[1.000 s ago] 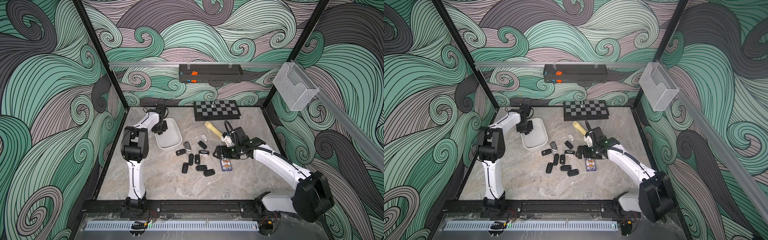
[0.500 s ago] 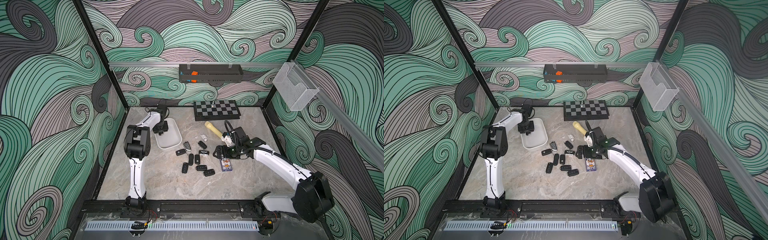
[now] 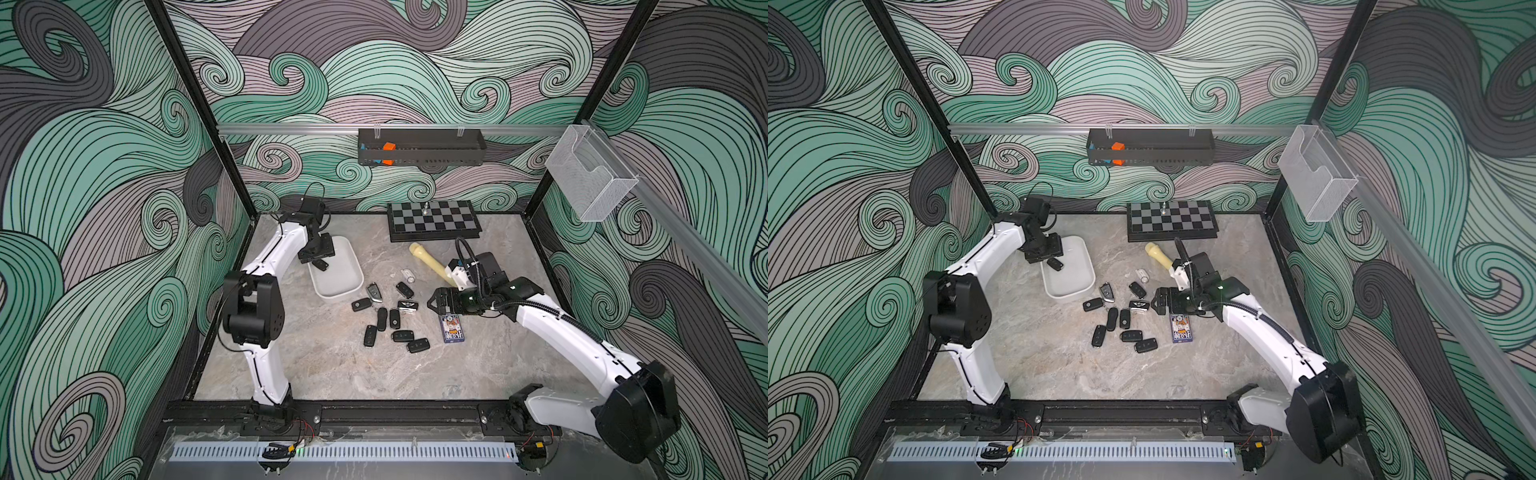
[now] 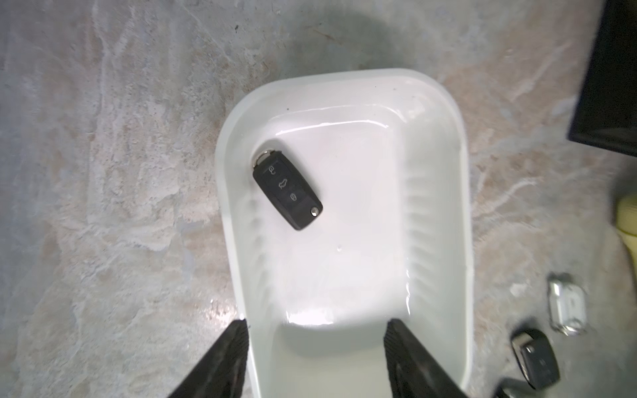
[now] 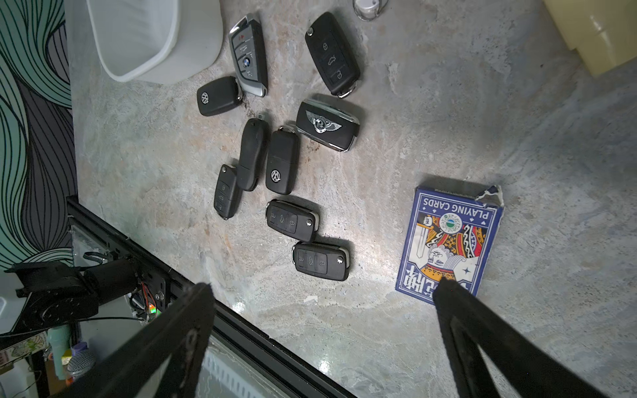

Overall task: Place the car key into the storage box
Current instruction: Place the car key in the storage box, then pick up the car key from the center of the board.

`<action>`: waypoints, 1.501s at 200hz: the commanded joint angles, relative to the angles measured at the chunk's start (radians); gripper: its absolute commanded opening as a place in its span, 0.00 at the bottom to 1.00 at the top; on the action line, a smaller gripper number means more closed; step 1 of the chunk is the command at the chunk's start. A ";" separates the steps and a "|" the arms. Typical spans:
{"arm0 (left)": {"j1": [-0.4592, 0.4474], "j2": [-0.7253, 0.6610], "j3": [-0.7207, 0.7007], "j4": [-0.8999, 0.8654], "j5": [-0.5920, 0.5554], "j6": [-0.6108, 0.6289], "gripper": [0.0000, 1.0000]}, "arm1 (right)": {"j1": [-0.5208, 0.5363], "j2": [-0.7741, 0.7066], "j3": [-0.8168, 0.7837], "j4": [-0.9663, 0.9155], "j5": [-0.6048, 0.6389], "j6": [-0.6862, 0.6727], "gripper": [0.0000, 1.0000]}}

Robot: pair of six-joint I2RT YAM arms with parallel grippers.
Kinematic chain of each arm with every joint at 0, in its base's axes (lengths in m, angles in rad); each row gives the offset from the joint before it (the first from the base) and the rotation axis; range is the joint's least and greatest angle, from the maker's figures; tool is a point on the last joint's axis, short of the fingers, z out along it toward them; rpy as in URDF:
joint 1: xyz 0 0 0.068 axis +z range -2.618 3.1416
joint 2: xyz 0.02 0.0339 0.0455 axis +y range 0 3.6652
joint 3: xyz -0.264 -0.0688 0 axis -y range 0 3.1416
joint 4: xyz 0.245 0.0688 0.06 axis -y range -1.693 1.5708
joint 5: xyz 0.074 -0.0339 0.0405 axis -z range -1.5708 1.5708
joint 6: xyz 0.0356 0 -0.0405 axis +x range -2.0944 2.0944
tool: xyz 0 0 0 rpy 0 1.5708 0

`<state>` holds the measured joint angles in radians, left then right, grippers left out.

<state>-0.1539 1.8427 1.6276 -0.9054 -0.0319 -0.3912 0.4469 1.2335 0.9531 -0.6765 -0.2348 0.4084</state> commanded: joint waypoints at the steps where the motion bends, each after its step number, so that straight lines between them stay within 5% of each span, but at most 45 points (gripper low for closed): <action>1: -0.019 -0.142 -0.116 -0.011 0.121 0.016 0.64 | 0.006 -0.035 -0.012 -0.005 -0.014 0.020 0.99; 44: -0.046 -0.401 -0.412 0.088 0.293 -0.049 0.64 | 0.012 -0.066 -0.048 -0.007 -0.016 0.050 0.99; 94: -0.154 -0.534 -0.600 0.149 0.256 -0.088 0.64 | 0.033 -0.075 -0.073 -0.005 -0.021 0.079 0.99; 186: -0.319 -0.246 -0.566 0.184 0.001 -0.056 0.65 | 0.043 -0.119 -0.109 0.003 -0.014 0.105 0.99; 300: -0.363 -0.003 -0.445 0.213 -0.032 0.037 0.66 | 0.043 -0.097 -0.096 0.004 0.007 0.092 0.99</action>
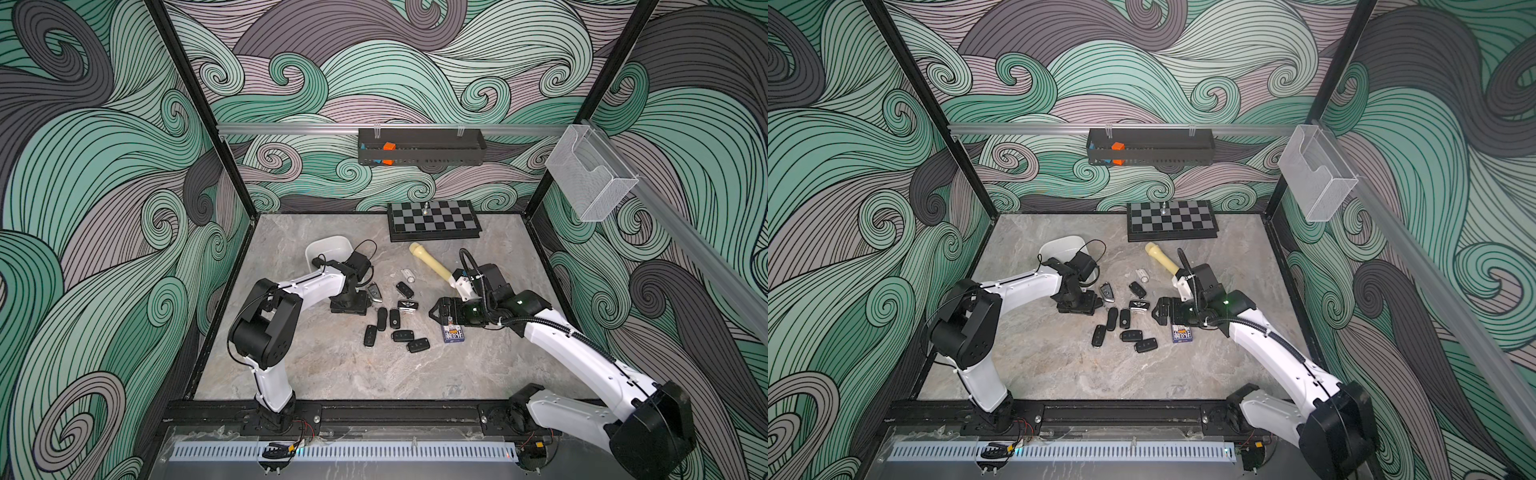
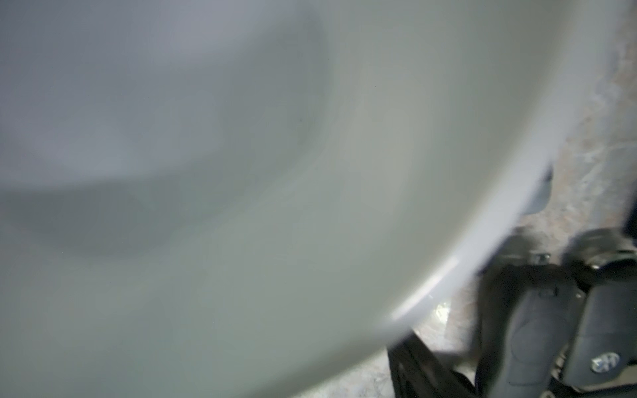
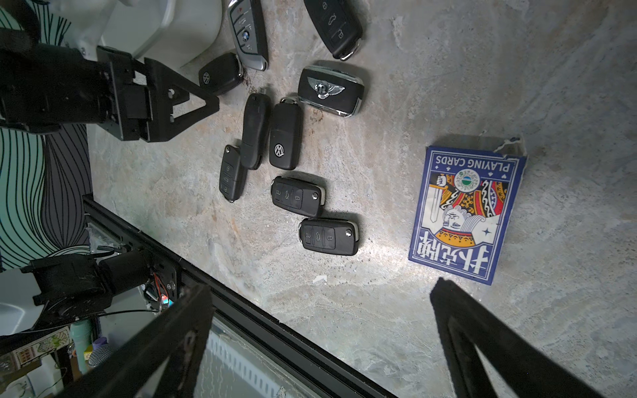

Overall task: Place the car key into the storage box
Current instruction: Pick up the car key from the center of the board.

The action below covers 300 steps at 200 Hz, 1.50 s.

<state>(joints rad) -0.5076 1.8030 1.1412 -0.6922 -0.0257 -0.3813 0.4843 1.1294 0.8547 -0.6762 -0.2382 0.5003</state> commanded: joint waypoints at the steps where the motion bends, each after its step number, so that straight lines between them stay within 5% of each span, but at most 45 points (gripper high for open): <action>1: -0.009 0.037 0.042 -0.001 -0.039 0.027 0.66 | 0.005 0.007 0.003 0.003 0.011 0.000 0.99; 120: -0.022 0.144 0.155 0.017 -0.054 0.072 0.66 | 0.005 0.022 0.014 0.003 0.029 -0.010 0.99; 227: -0.029 0.111 0.109 -0.017 -0.012 0.042 0.24 | 0.006 0.027 0.011 0.004 0.034 -0.007 0.99; 300: -0.029 -0.084 0.080 -0.013 0.053 -0.050 0.22 | 0.005 0.040 0.010 0.011 0.026 -0.001 0.99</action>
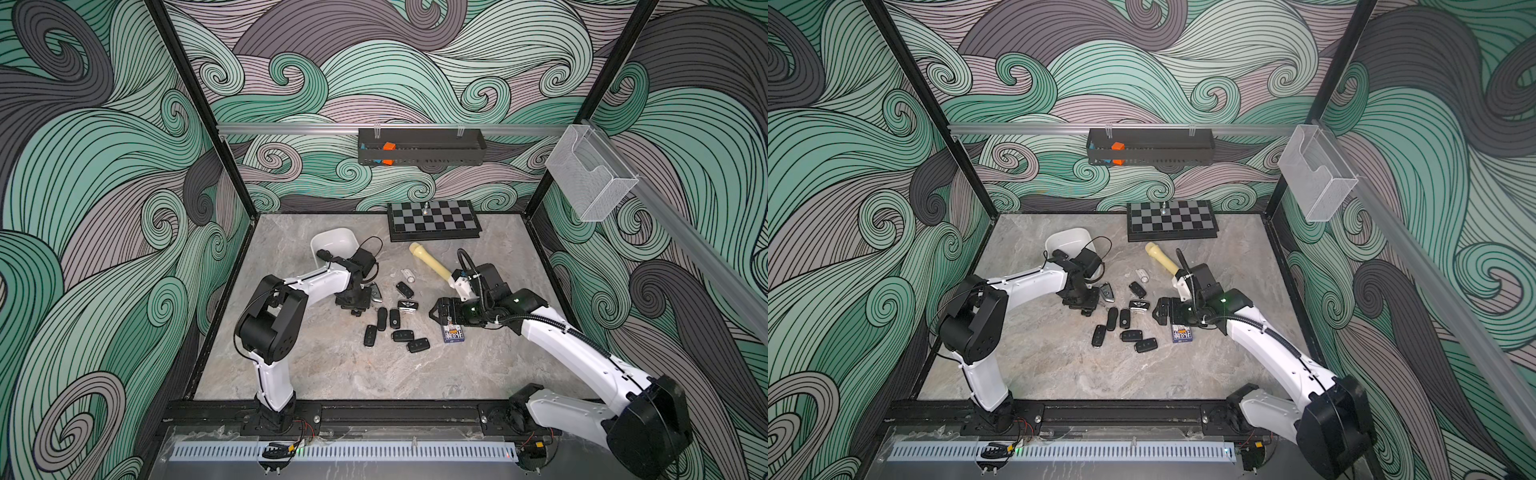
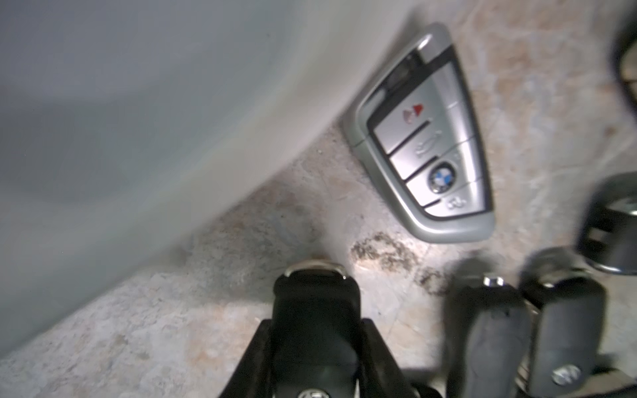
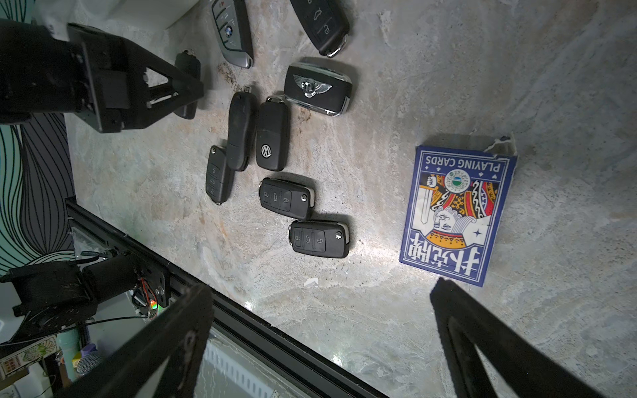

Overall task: Place the car key into the storage box
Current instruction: Pick up the car key from the center of the board, then place the car key in the storage box.

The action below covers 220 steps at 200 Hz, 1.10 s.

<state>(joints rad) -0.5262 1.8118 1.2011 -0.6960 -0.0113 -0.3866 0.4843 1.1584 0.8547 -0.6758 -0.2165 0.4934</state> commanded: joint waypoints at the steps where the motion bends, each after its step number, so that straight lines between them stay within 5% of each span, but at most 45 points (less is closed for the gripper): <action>1: -0.011 -0.096 0.021 -0.010 0.039 -0.046 0.22 | 0.005 0.011 0.010 0.010 0.004 0.006 0.99; 87: 0.011 -0.126 0.238 -0.064 -0.106 -0.033 0.22 | 0.006 0.042 0.033 0.018 0.018 0.009 0.99; 220: 0.258 0.347 0.730 -0.197 -0.249 -0.130 0.24 | 0.004 0.097 0.075 0.019 0.066 -0.034 0.99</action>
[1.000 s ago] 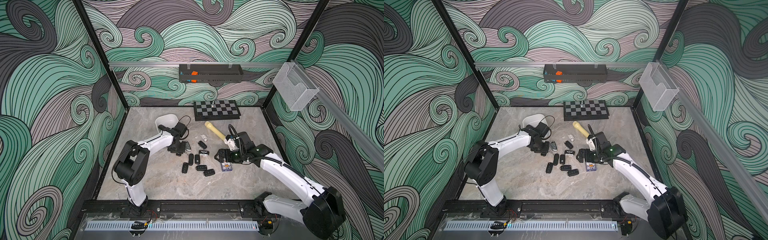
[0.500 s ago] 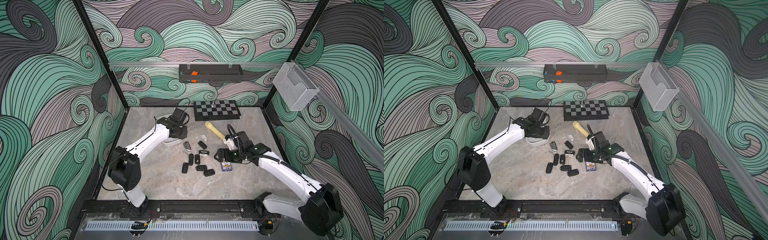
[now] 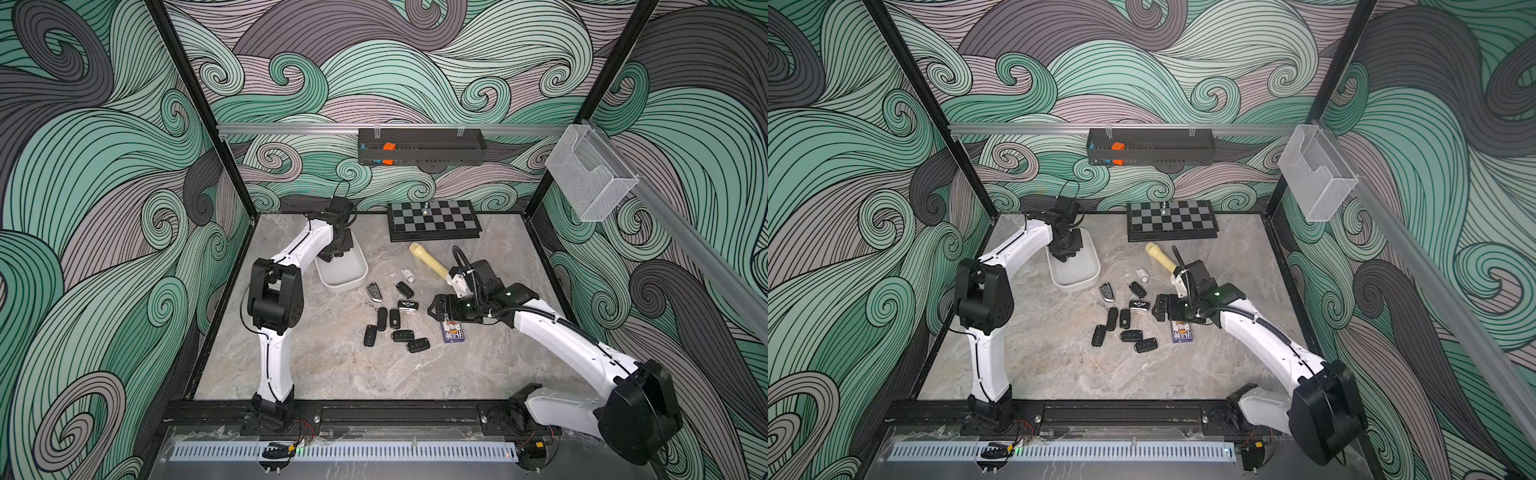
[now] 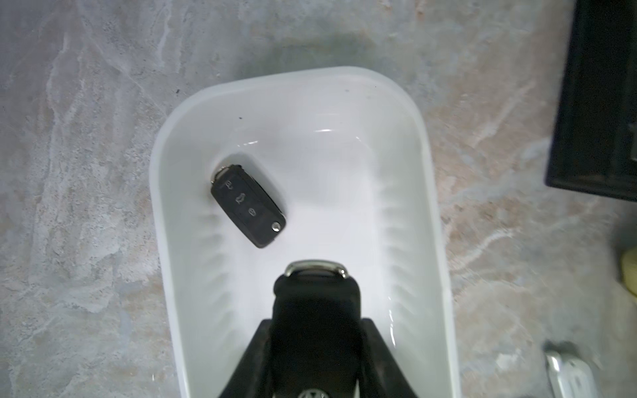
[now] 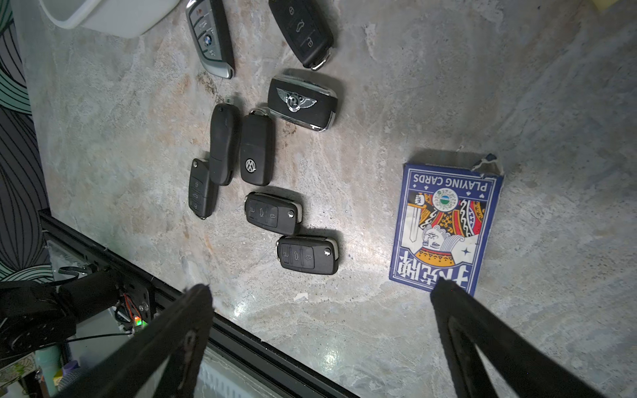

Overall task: Place the car key into the storage box
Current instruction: Place the car key in the storage box.

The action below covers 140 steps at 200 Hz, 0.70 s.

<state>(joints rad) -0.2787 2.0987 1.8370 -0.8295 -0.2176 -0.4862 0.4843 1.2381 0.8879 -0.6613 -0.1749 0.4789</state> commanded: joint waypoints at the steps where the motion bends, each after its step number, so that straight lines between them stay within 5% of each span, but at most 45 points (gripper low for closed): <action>1: 0.012 0.064 0.097 -0.065 -0.043 -0.031 0.24 | 0.004 0.019 0.043 0.005 0.024 -0.020 0.99; 140: 0.067 0.295 0.258 -0.047 -0.028 -0.106 0.25 | 0.003 0.073 0.104 0.000 0.012 -0.036 0.99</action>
<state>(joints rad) -0.2253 2.3669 2.0491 -0.8787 -0.2531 -0.5770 0.4839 1.3083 0.9649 -0.6601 -0.1661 0.4320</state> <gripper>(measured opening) 0.351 0.991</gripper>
